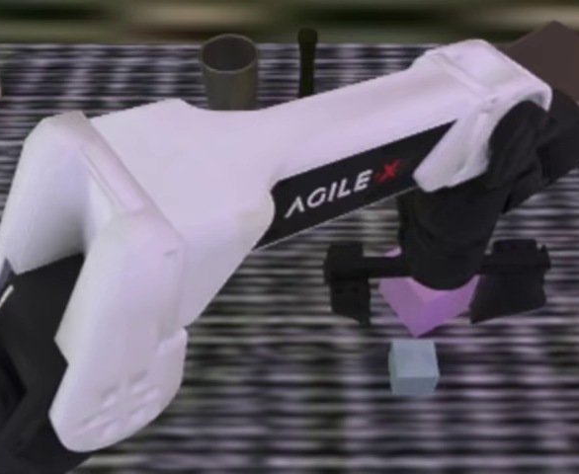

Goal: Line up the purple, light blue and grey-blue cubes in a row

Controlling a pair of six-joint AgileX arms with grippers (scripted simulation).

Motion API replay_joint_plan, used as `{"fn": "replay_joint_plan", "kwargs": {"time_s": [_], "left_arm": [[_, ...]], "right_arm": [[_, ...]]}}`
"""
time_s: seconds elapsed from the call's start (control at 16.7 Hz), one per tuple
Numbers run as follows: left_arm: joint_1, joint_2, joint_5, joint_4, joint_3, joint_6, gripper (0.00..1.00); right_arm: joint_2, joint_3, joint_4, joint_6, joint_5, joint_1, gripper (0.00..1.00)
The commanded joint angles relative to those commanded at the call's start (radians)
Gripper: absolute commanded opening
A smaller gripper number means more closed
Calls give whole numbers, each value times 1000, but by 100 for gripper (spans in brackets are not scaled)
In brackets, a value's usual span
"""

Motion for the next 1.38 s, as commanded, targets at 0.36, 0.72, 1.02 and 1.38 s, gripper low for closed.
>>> {"fn": "replay_joint_plan", "kwargs": {"time_s": [0.36,0.72,1.02,1.38], "left_arm": [[84,10,1,0,3,214,100],[294,5,10,9,-35,739,100],[504,-9,18,21,-94,1317,100],[723,-55,27,56,-159,1840,100]], "right_arm": [[0,0,0,0,0,0,100],[0,0,0,0,0,0,100],[0,0,0,0,0,0,100],[0,0,0,0,0,0,100]]}}
